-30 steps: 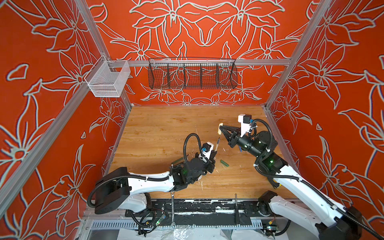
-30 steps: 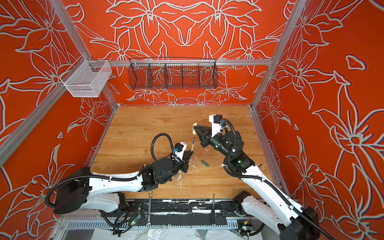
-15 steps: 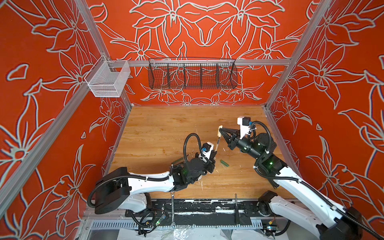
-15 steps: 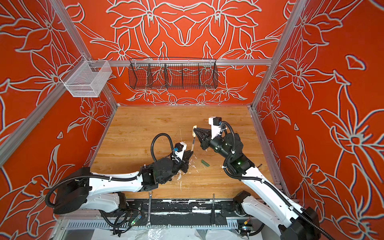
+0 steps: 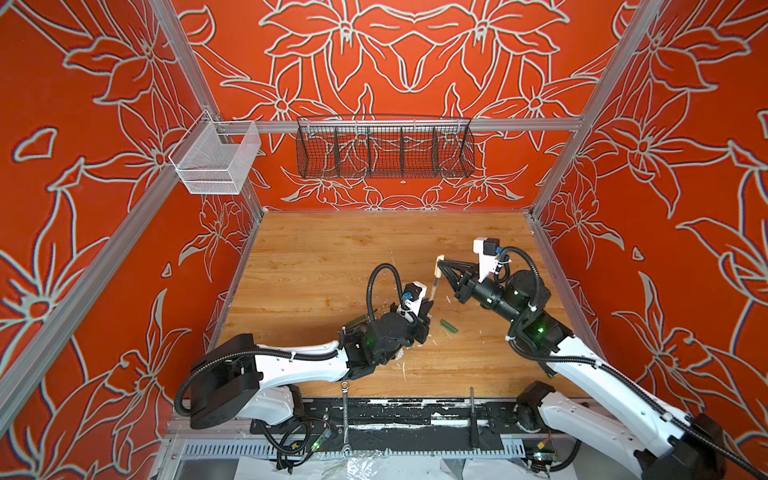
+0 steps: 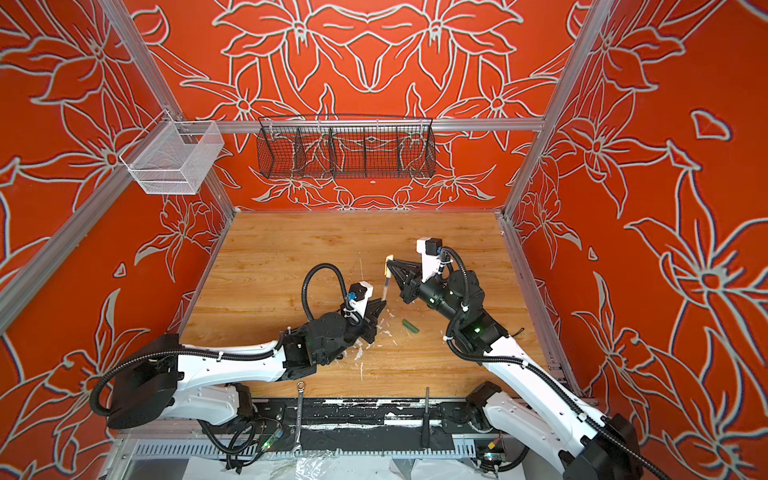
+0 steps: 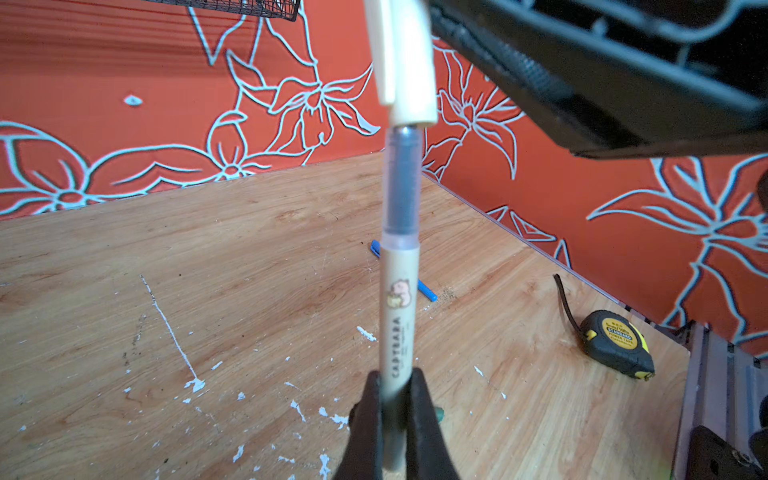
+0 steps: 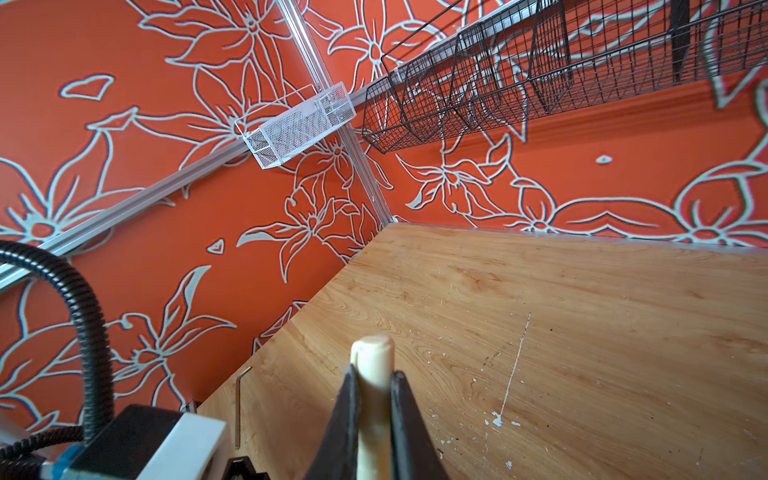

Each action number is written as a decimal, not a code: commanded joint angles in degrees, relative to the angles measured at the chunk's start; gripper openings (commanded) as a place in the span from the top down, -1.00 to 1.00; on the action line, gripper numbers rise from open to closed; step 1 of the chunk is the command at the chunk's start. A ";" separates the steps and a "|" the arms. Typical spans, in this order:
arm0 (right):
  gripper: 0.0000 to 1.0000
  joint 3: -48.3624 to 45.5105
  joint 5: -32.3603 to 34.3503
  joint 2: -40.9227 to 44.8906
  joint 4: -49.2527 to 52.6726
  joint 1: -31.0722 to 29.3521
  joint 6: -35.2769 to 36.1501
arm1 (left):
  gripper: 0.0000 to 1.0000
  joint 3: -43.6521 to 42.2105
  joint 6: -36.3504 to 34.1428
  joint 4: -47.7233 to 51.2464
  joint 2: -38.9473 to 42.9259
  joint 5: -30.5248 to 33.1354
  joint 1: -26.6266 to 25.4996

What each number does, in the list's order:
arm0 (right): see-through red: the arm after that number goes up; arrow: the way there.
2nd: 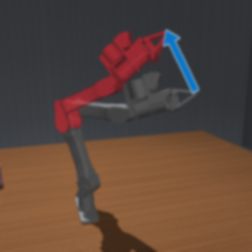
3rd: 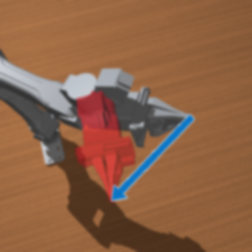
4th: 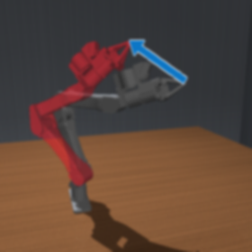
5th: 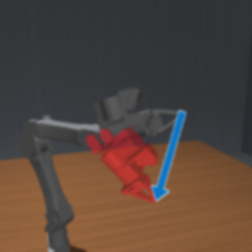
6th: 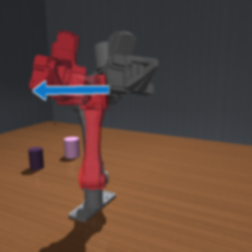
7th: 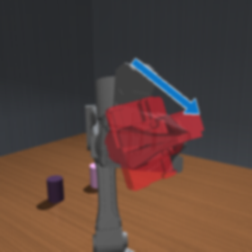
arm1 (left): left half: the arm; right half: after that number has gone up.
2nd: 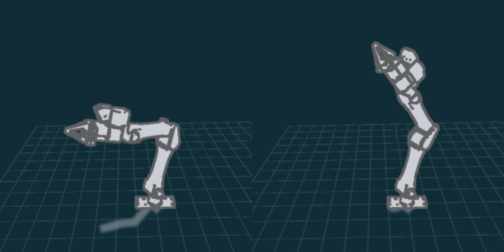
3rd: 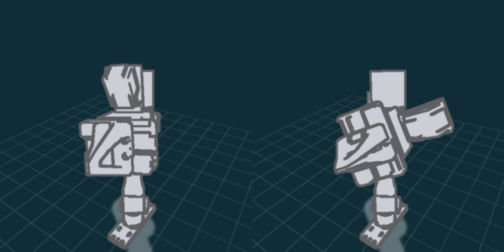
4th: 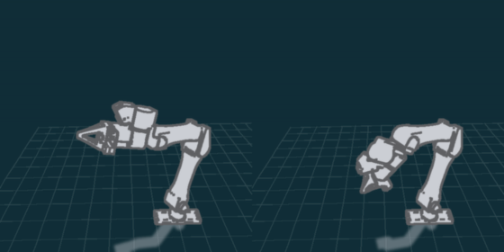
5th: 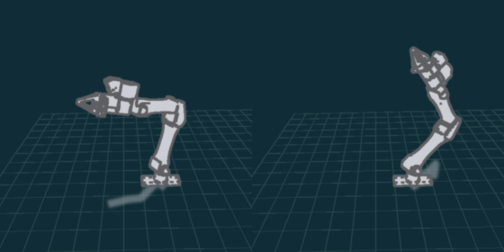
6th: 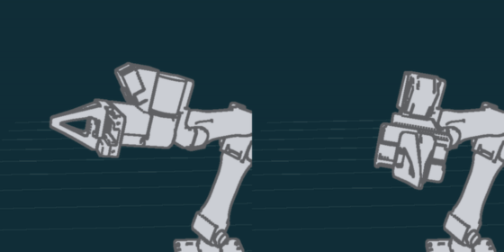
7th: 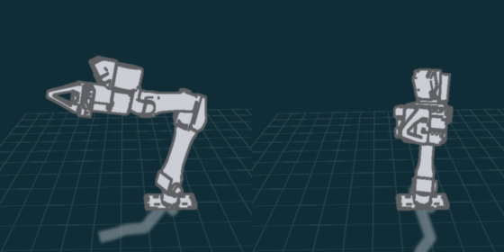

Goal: Insert the pens into the pen caps
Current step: 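Bring the beige cap in the right gripper above the pen tip held by the left, then lower the beige cap onto the pen tip with the right gripper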

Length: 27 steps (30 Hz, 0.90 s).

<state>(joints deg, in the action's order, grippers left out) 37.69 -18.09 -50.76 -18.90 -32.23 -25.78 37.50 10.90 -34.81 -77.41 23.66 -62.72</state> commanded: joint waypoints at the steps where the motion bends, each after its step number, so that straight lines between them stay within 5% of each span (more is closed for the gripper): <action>1: 1.00 -1.36 0.92 0.99 -0.92 -0.67 -0.32 | 1.00 0.74 1.41 -1.38 1.52 -0.84 1.52; 11: 1.00 -2.19 3.48 -0.60 -2.80 -1.35 2.34 | 1.00 2.22 0.47 -1.64 1.68 -6.55 2.12; 27: 1.00 -0.24 4.73 0.52 1.29 -1.53 6.33 | 1.00 2.40 -0.13 -0.56 1.90 -5.54 2.13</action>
<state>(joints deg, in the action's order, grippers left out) 36.69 -14.31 -51.29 -19.00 -33.47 -20.47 38.26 11.35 -32.77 -77.21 18.09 -60.71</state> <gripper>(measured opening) 0.141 0.064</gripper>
